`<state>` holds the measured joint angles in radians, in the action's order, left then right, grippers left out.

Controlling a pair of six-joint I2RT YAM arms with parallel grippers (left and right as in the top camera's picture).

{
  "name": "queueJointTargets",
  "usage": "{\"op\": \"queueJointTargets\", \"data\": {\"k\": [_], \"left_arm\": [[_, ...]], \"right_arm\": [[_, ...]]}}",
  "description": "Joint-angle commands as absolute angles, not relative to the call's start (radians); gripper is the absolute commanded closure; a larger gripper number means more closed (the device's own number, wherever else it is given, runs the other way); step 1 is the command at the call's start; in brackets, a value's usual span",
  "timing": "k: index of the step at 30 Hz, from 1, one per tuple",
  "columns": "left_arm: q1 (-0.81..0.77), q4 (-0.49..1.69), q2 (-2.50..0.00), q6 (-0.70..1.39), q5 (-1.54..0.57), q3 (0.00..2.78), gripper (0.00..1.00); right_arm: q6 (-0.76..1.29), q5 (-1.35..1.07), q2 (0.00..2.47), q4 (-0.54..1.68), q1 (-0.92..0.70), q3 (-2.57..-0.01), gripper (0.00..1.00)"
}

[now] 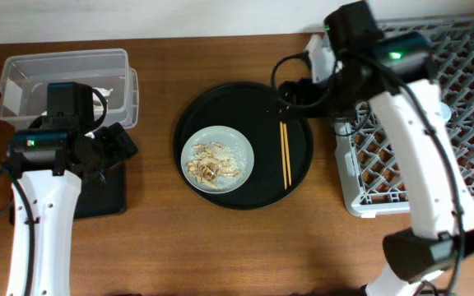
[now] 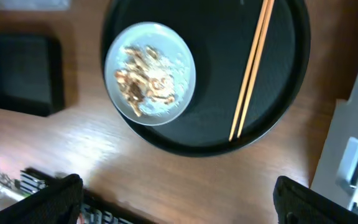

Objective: Sort waste into correct bins and load items into the dishwasher rack
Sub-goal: 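Lower the right gripper and pinch one wooden chopstick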

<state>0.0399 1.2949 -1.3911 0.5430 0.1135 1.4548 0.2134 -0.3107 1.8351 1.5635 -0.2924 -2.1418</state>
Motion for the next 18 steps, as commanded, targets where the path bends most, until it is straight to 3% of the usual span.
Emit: {"op": "queueJointTargets", "data": {"k": [1, 7, 12, 13, 14, 15, 16, 18], "left_arm": [[0.044, 1.296, -1.378, 0.553, 0.128, 1.456, 0.01], [0.044, 1.296, -1.378, 0.553, 0.128, 1.456, 0.01], [0.044, 1.296, -1.378, 0.553, 0.128, 1.456, 0.01], [0.044, 1.296, -1.378, 0.553, 0.128, 1.456, 0.01], [0.044, 1.296, -1.378, 0.553, 0.128, 1.456, 0.01], [0.044, 1.296, -1.378, 0.553, 0.128, 1.456, 0.01], [0.044, 1.296, -1.378, 0.553, 0.128, 1.456, 0.01], [0.044, 1.296, -1.378, 0.553, 0.128, 1.456, 0.01]], "right_arm": [[0.226, -0.267, 1.890, 1.528, -0.322, -2.105, 0.02], [0.284, -0.206, 1.952, 1.473, -0.336, -2.101, 0.02], [0.384, -0.003, 2.008, 1.464, -0.336, -2.084, 0.04], [0.384, -0.004, 2.022, 1.457, -0.336, -2.071, 0.23], [0.384, -0.007, 2.038, 1.451, -0.336, -2.057, 0.53], [0.384, -0.006, 2.053, 1.446, -0.338, -2.046, 0.67], [0.384, -0.006, 2.071, 1.434, -0.342, -2.030, 0.72], [0.385, -0.006, 2.105, 1.395, -0.353, -1.990, 0.73]]}}
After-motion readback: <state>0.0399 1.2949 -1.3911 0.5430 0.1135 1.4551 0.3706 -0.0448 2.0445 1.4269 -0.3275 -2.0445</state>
